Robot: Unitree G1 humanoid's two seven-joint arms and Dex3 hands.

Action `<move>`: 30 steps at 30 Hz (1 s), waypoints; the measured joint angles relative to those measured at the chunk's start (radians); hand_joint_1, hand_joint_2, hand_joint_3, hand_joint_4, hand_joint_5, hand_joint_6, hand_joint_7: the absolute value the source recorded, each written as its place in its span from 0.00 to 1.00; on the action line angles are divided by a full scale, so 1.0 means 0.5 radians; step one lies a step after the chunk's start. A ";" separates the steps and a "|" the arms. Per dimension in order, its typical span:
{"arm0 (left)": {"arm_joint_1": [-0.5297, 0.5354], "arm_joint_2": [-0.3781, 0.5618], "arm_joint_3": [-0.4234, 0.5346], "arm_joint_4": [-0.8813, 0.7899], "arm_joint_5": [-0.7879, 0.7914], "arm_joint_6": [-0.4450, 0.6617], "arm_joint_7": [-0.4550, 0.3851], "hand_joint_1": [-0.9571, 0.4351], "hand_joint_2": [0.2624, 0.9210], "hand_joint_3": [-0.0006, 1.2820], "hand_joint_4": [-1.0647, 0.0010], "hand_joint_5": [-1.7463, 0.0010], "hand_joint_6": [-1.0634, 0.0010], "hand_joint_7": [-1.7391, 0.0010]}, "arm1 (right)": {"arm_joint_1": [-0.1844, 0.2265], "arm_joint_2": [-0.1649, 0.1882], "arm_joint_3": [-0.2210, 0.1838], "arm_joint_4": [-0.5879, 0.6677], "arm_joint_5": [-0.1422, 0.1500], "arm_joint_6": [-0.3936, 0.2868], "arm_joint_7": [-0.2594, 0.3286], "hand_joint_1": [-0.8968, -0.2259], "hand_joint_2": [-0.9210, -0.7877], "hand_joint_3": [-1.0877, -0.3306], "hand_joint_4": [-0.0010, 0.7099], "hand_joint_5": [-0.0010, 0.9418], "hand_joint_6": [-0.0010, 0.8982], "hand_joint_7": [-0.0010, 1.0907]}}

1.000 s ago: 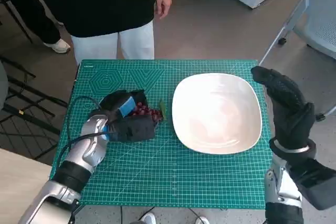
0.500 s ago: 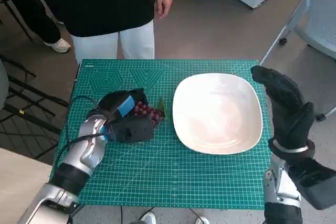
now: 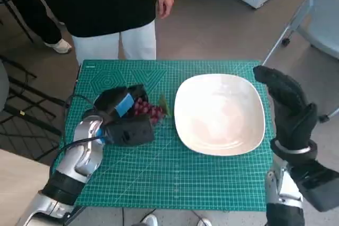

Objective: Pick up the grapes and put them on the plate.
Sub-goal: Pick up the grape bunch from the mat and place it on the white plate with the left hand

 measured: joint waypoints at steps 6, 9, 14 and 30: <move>0.045 0.019 0.032 -0.127 0.013 0.017 0.000 0.69 1.00 0.15 0.44 0.25 0.58 0.26 | -0.009 0.002 0.000 0.014 0.001 -0.008 0.000 0.46 0.00 0.47 0.27 0.00 0.00 0.37; 0.057 0.034 0.043 -0.183 0.018 0.020 0.000 0.69 1.00 0.15 0.44 0.25 0.58 0.25 | -0.010 0.003 0.001 0.021 0.001 -0.016 0.000 0.46 0.00 0.47 0.27 0.00 0.00 0.37; 0.078 0.055 0.076 -0.274 0.019 0.020 -0.001 0.69 1.00 0.15 0.45 0.26 0.58 0.24 | -0.017 0.004 0.001 0.039 0.000 -0.025 0.000 0.46 0.00 0.48 0.27 0.00 0.00 0.37; 0.082 0.099 0.162 -0.489 0.075 0.020 -0.026 0.69 1.00 0.11 0.38 0.32 0.53 0.26 | -0.032 0.003 0.001 0.051 0.002 -0.035 0.000 0.46 0.00 0.48 0.27 0.00 0.00 0.37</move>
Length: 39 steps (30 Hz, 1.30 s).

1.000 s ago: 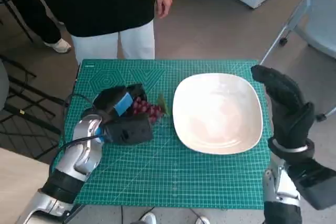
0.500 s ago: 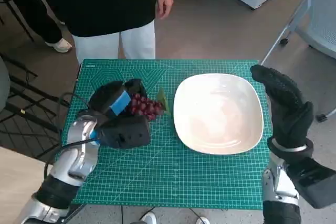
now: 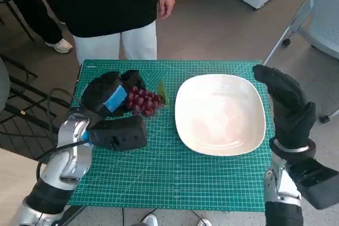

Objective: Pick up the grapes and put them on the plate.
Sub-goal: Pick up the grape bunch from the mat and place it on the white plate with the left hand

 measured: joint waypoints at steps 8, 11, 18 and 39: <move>-0.051 -0.080 -0.026 -0.008 0.056 0.024 -0.002 0.69 1.00 0.08 0.34 0.32 0.50 0.30 | 0.000 -0.004 -0.006 -0.012 0.005 0.002 0.000 0.46 0.00 0.48 0.27 0.00 0.00 0.37; -0.096 -0.133 -0.056 -0.007 0.088 0.034 -0.007 0.69 1.00 0.08 0.34 0.32 0.50 0.31 | 0.000 -0.009 -0.013 -0.020 0.009 0.007 0.001 0.46 0.00 0.48 0.27 0.00 0.00 0.37; -0.254 -0.258 -0.148 0.027 0.100 0.005 -0.018 0.69 1.00 0.07 0.34 0.30 0.46 0.35 | 0.016 -0.023 -0.034 -0.072 0.014 0.021 0.001 0.46 0.00 0.48 0.27 0.00 0.00 0.37; -0.733 -0.672 -0.411 0.622 0.081 -0.329 -0.021 0.69 1.00 0.12 0.43 0.20 0.48 0.37 | 0.135 -0.037 -0.117 -0.234 0.020 0.061 -0.042 0.46 0.00 0.49 0.27 0.01 0.00 0.38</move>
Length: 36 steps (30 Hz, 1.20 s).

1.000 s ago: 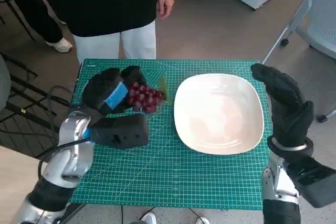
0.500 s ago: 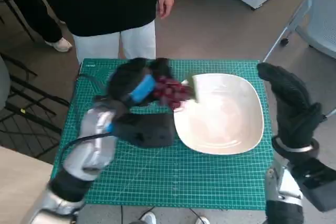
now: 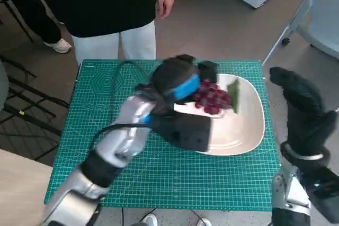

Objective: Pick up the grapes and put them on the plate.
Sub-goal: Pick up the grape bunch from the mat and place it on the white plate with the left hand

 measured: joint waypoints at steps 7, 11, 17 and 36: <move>-0.042 -0.050 -0.012 0.063 -0.003 -0.045 0.001 0.69 1.00 0.11 0.43 0.20 0.45 0.38 | 0.012 -0.004 -0.013 -0.018 0.000 0.004 -0.008 0.46 0.00 0.49 0.27 0.01 0.00 0.39; -0.138 -0.158 -0.026 0.262 -0.030 -0.060 0.011 0.69 1.00 0.11 0.47 0.17 0.42 0.41 | 0.037 -0.008 -0.028 -0.054 -0.007 0.007 -0.038 0.47 0.00 0.49 0.27 0.01 0.00 0.39; -0.203 -0.281 -0.061 0.476 -0.059 -0.095 0.028 0.69 0.95 0.21 0.57 0.09 0.44 0.40 | 0.063 -0.004 -0.030 -0.087 -0.021 0.010 -0.077 0.48 0.00 0.49 0.28 0.01 0.00 0.39; -0.286 -0.364 -0.128 0.706 -0.069 -0.206 0.053 0.69 1.00 0.17 0.56 0.15 0.51 0.32 | 0.083 -0.003 -0.015 -0.115 -0.028 0.012 -0.141 0.49 0.00 0.49 0.27 0.00 0.00 0.38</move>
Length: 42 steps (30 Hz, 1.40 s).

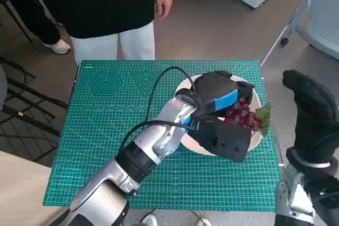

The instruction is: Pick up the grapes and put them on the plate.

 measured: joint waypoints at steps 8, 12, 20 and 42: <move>-0.001 -0.026 0.015 0.065 -0.050 0.001 -0.023 0.61 0.84 0.08 0.66 0.69 0.67 0.86 | 0.001 0.000 0.003 0.002 -0.010 0.000 -0.009 0.49 0.00 0.49 0.27 0.00 0.00 0.38; -0.001 -0.028 0.015 0.070 -0.071 0.051 -0.072 0.41 0.85 0.03 0.87 0.92 0.76 0.97 | 0.003 0.000 0.007 0.002 -0.024 0.001 -0.012 0.49 0.00 0.49 0.27 0.00 0.00 0.38; -0.001 0.021 -0.025 0.067 -0.006 0.096 -0.060 0.24 0.98 0.03 0.97 1.00 0.83 1.00 | 0.003 0.000 0.011 0.008 -0.029 0.002 -0.012 0.48 0.00 0.49 0.27 0.00 0.00 0.38; 0.054 0.212 0.142 -0.025 -0.208 -0.227 -0.008 0.13 1.00 0.33 1.00 1.00 0.90 1.00 | -0.020 0.000 0.044 0.055 -0.025 0.002 0.002 0.47 0.00 0.50 0.27 0.00 0.00 0.38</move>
